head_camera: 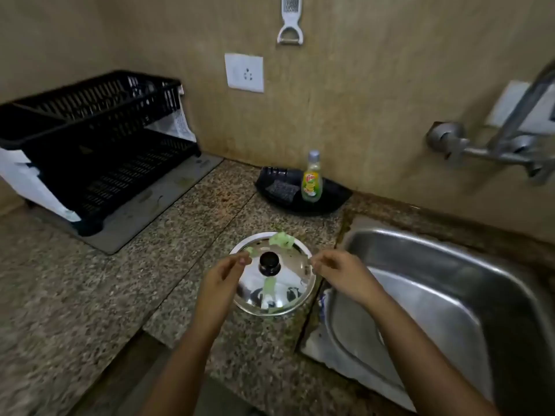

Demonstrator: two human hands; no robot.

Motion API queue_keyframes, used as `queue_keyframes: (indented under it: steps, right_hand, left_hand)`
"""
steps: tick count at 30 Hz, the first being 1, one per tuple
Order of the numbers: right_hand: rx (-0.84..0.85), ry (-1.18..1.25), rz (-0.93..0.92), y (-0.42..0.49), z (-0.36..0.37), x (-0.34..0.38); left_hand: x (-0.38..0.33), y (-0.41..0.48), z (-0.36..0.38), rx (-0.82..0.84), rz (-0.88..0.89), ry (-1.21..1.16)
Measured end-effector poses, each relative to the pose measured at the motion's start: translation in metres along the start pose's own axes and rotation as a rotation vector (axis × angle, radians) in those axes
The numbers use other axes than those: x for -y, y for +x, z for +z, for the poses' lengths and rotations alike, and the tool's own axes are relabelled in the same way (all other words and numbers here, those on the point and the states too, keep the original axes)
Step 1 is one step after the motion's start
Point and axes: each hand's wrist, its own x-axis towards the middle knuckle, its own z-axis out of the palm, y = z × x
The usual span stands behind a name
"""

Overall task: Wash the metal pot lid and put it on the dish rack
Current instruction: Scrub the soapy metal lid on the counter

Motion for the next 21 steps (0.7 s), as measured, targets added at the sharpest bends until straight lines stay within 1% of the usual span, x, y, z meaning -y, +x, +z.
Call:
queue_keyframes:
  steps: [4,8,10,13,15,18,21]
  right_hand:
    - [-0.094,-0.124,0.061,0.032,0.037,0.001]
    - [-0.183,-0.213,0.074,0.061,0.069,0.012]
    - [-0.159,-0.232,0.106,0.068,0.087,0.016]
    - [-0.087,-0.331,0.147,0.077,0.108,0.022]
    - [-0.110,-0.371,0.144,0.085,0.116,0.026]
    - [-0.156,-0.331,0.139,0.091,0.117,0.032]
    - [-0.155,-0.313,0.122,0.089,0.121,0.034]
  left_hand:
    - [0.019,0.034,-0.022,-0.045,-0.045,-0.039]
    - [0.031,0.072,-0.043,-0.012,-0.074,-0.003]
    - [0.044,0.089,-0.053,0.002,-0.098,0.029]
    - [0.053,0.102,-0.059,0.019,-0.134,0.032]
    - [0.054,0.109,-0.060,0.048,-0.134,0.056]
    - [0.054,0.122,-0.060,0.078,-0.137,0.047]
    - [0.058,0.132,-0.060,0.050,-0.132,-0.016]
